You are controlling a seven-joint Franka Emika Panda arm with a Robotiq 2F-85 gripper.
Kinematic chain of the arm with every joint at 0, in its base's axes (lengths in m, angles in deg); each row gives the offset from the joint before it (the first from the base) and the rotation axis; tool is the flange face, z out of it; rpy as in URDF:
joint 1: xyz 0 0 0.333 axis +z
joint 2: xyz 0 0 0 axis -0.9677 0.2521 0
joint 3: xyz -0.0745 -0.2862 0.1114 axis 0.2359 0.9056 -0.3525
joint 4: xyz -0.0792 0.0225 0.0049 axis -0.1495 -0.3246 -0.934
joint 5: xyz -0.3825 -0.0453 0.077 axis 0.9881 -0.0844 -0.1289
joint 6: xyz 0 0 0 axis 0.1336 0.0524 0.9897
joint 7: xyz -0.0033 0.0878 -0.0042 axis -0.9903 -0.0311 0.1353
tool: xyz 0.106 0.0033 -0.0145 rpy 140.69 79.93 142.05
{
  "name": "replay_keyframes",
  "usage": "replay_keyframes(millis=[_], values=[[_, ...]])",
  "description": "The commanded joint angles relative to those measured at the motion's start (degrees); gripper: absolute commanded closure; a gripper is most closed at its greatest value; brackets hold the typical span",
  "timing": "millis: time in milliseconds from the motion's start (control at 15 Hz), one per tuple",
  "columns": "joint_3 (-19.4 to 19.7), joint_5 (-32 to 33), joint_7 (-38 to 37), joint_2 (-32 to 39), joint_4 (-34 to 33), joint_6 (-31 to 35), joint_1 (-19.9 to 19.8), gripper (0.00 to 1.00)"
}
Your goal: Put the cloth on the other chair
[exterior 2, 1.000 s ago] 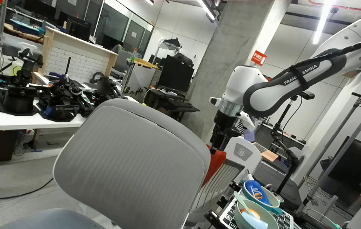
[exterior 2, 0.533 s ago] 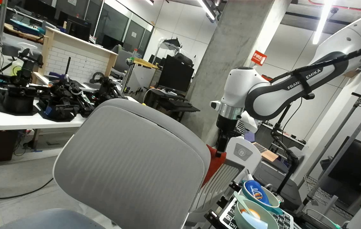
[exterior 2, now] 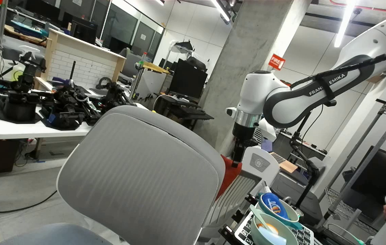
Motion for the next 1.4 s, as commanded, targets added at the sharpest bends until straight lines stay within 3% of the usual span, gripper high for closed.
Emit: replay_keyframes(millis=[0,67,133,200,467,867,933,1333], values=[[-0.42,-0.07,0.38,0.44,-0.75,0.55,-0.73,0.0],[-0.41,-0.02,0.33,0.71,-0.99,0.53,-0.72,0.0],[-0.4,-0.04,0.3,0.91,-1.18,0.53,-0.72,0.25],[-0.4,-0.11,0.42,1.14,-1.38,0.57,-0.74,0.26],[-0.27,-0.2,0.73,2.63,-2.4,0.84,-0.92,0.58],[-0.8,-0.77,0.86,2.94,-2.65,-0.04,-0.64,0.99],[-0.95,-0.68,0.8,2.06,-2.66,-0.35,-0.43,0.95],[-2.24,-1.44,1.82,-4.81,-3.37,-3.82,0.52,0.97]])
